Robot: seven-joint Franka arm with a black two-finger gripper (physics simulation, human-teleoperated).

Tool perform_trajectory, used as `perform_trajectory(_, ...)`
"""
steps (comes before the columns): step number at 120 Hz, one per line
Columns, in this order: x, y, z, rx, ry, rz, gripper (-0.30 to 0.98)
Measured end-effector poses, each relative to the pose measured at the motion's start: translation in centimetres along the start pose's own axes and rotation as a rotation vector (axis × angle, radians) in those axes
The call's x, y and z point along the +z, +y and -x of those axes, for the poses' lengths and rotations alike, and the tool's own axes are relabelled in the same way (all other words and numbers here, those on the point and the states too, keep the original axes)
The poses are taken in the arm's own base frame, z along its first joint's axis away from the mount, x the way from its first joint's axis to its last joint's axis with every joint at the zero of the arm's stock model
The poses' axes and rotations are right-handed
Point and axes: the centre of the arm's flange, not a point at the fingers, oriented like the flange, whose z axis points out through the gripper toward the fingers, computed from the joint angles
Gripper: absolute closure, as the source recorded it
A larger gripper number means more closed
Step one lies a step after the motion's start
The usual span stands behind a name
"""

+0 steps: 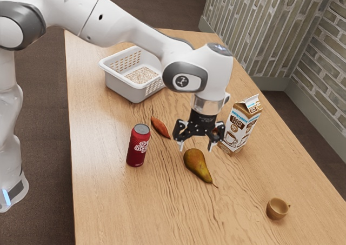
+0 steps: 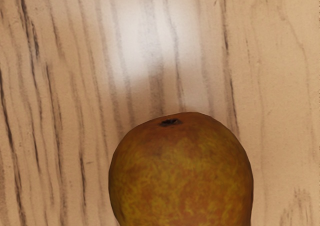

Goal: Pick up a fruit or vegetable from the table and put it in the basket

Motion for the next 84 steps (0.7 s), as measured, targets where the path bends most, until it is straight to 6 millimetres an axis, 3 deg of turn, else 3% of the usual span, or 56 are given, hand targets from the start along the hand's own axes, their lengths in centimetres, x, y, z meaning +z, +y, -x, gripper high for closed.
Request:
perform_trajectory(16, 0.3, 0.8, -0.8, -0.017, -0.001, 0.000, 0.00)
perform_trajectory(40, 0.9, 2.1, -4.3, -0.081, 0.000, -0.003, 0.00)
perform_trajectory(84, 1.4, 2.0, -3.3, -0.069, -0.002, -0.004, 0.00)
